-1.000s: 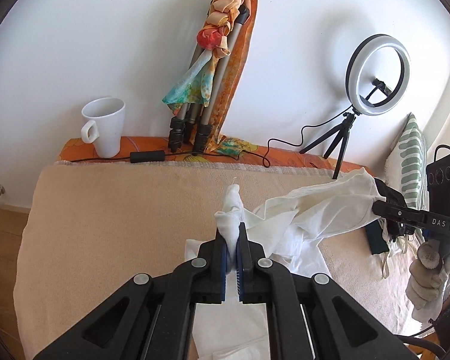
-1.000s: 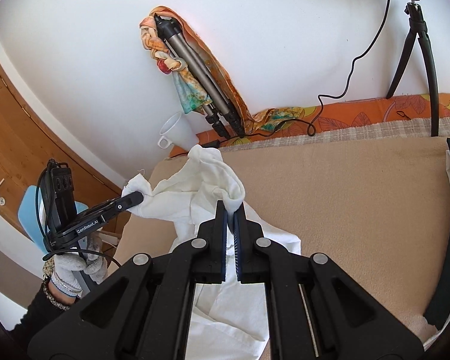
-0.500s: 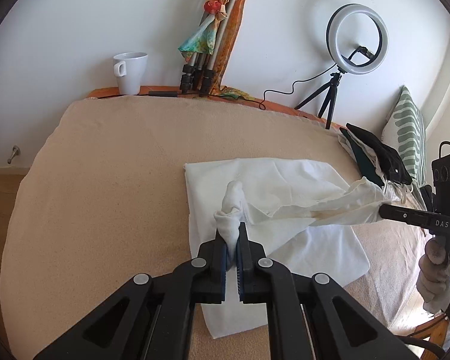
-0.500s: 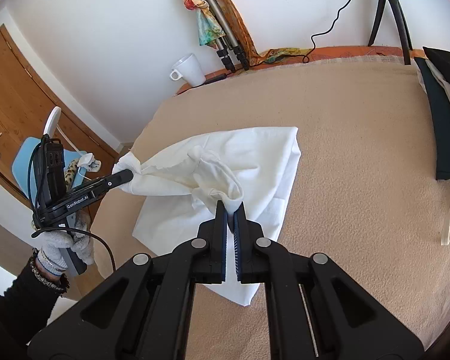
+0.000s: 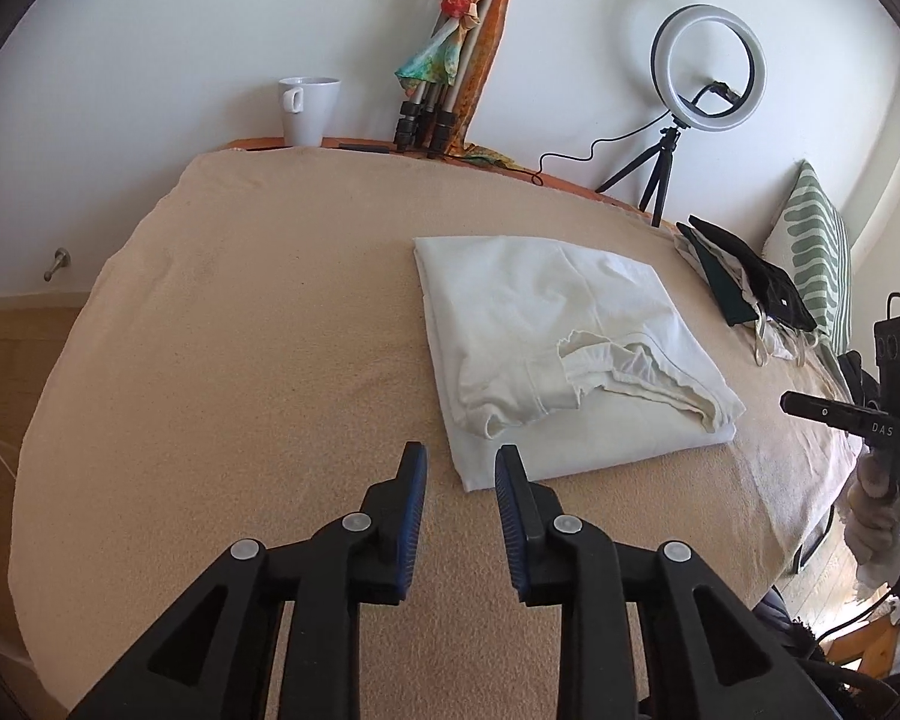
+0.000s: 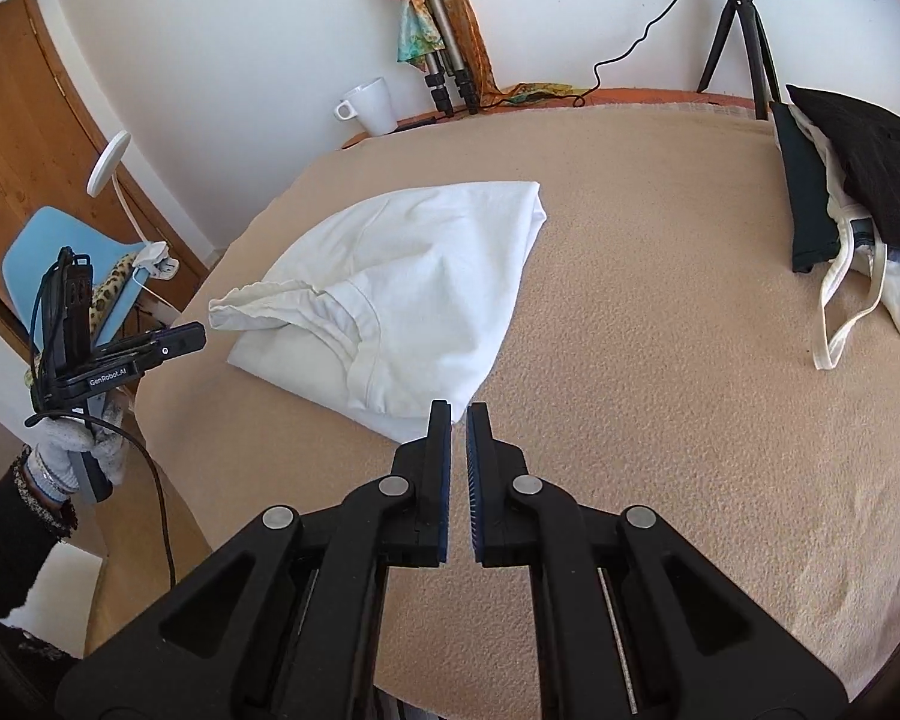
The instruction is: Fold small clothes
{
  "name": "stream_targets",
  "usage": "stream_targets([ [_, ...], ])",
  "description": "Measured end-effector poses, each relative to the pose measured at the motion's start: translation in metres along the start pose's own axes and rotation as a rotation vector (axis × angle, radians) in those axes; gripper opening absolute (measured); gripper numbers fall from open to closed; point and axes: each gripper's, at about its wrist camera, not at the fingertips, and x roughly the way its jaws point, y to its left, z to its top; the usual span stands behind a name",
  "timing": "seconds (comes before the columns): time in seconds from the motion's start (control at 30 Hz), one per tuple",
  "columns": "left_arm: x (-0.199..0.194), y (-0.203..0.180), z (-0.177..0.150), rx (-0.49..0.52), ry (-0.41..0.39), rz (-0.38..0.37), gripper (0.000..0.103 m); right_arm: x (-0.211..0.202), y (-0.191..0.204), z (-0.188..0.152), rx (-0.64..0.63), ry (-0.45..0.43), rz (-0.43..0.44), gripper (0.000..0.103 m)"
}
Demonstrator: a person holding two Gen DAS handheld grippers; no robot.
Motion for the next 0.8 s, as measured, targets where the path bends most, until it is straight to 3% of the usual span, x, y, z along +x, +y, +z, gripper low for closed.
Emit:
stream_targets([
  [0.1,-0.002,0.019,0.004,-0.146,-0.004,-0.053,0.03,0.0,-0.016,-0.004,0.107,0.012,0.025,0.039],
  [0.13,0.001,0.025,0.006,-0.207,0.004,-0.084,0.03,0.002,-0.022,-0.004,0.152,0.011,0.033,0.054],
  [0.17,0.006,0.031,0.008,-0.263,0.012,-0.115,0.031,0.005,-0.029,-0.004,0.203,0.011,0.047,0.057],
  [0.33,0.034,0.043,0.013,-0.455,0.061,-0.206,0.032,0.035,-0.055,-0.002,0.411,0.048,0.174,0.057],
  [0.47,0.053,0.036,0.01,-0.478,0.124,-0.236,0.032,0.054,-0.061,-0.002,0.475,0.071,0.216,0.057],
  [0.6,0.056,0.033,0.005,-0.492,0.13,-0.234,0.019,0.065,-0.058,-0.002,0.497,0.101,0.25,0.056],
  [0.73,0.051,0.033,0.005,-0.486,0.115,-0.218,0.012,0.068,-0.043,0.0,0.441,0.141,0.255,0.024],
  [0.8,0.048,0.032,0.006,-0.483,0.107,-0.222,0.01,0.068,-0.036,0.001,0.415,0.15,0.258,0.016],
])
